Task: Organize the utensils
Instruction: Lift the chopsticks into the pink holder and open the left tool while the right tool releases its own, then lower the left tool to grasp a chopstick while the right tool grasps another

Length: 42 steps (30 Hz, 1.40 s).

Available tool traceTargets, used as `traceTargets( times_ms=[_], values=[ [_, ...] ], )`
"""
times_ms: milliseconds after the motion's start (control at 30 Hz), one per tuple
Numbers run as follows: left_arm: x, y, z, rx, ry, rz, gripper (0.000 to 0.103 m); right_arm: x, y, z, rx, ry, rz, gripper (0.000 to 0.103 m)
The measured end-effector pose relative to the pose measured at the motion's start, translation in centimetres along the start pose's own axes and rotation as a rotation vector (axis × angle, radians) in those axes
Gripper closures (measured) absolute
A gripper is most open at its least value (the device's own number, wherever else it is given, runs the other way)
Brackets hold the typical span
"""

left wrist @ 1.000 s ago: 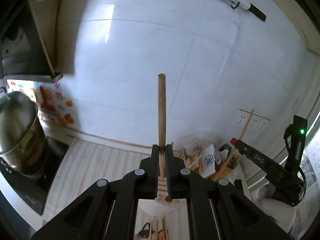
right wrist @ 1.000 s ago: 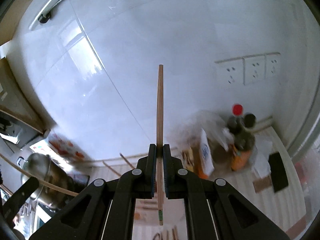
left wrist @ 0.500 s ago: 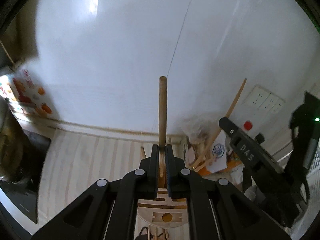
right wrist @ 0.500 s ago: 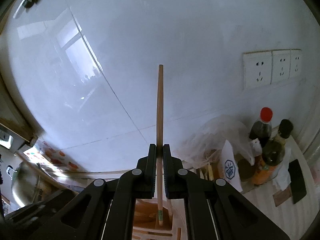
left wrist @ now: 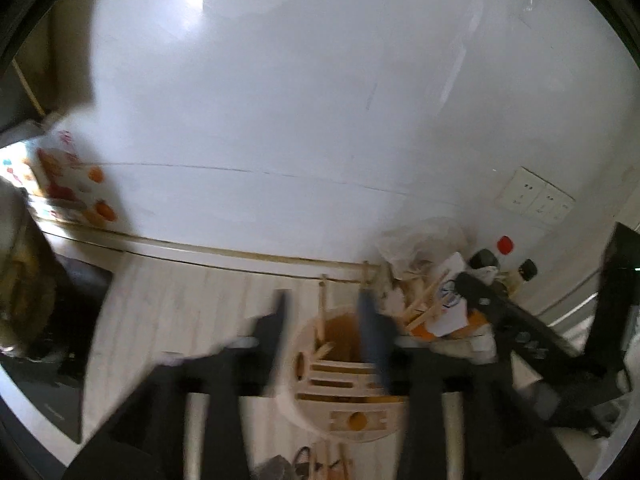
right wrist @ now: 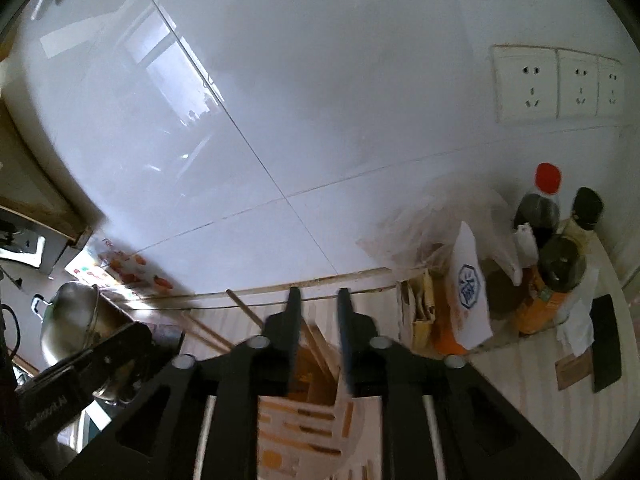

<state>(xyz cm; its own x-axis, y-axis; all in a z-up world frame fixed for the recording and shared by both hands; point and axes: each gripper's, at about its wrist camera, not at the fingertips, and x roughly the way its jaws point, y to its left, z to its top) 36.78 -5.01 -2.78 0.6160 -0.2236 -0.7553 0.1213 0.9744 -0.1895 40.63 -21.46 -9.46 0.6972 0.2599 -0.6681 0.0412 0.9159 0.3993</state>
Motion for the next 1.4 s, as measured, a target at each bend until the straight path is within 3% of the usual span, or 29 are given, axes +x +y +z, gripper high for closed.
traceTargets(
  times_ms=[33,100,167,233,533,733,1000,1033,1167,1267,1400],
  values=[
    [-0.3,0.3,-0.1,-0.002,-0.009,0.022,0.032,-0.6,0.0,-0.1,0.000,-0.008,-0.001,0.070],
    [-1.2,1.1,-0.4,-0.014,-0.033,0.057,0.031,-1.8,-0.3,-0.3,-0.001,-0.025,-0.006,0.067],
    [-1.7,1.6,-0.9,-0.016,-0.041,0.098,0.025,-3.2,-0.4,-0.5,0.001,-0.045,-0.016,0.057],
    [-2.1,2.0,-1.5,-0.017,-0.051,0.128,0.001,-4.4,-0.3,-1.0,-0.002,-0.060,-0.037,0.050],
    [-2.1,3.2,-5.4,0.009,-0.026,0.209,0.000,-7.2,-1.1,-4.8,0.011,-0.084,-0.106,0.006],
    [0.9,3.8,-10.4,0.017,0.076,0.268,0.000,-5.7,-2.5,-8.9,-0.017,-0.001,-0.189,0.006],
    [6.5,4.2,-17.8,0.069,0.263,0.341,0.000,-0.6,-4.9,-15.9,-0.009,0.253,-0.228,0.007],
    [7.2,4.3,-18.6,0.074,0.284,0.346,0.000,0.4,-5.3,-17.2,-0.007,0.296,-0.229,0.012],
    [10.4,5.1,-22.3,0.091,0.391,0.377,0.000,4.1,-6.8,-21.6,0.009,0.468,-0.225,0.047],
    [12.1,5.7,-24.5,0.100,0.450,0.405,0.000,6.5,-7.8,-24.8,0.018,0.574,-0.215,0.054],
    [13.3,6.0,-26.4,0.117,0.493,0.434,0.000,7.9,-7.9,-27.1,-0.001,0.638,-0.204,0.058]
  ],
)
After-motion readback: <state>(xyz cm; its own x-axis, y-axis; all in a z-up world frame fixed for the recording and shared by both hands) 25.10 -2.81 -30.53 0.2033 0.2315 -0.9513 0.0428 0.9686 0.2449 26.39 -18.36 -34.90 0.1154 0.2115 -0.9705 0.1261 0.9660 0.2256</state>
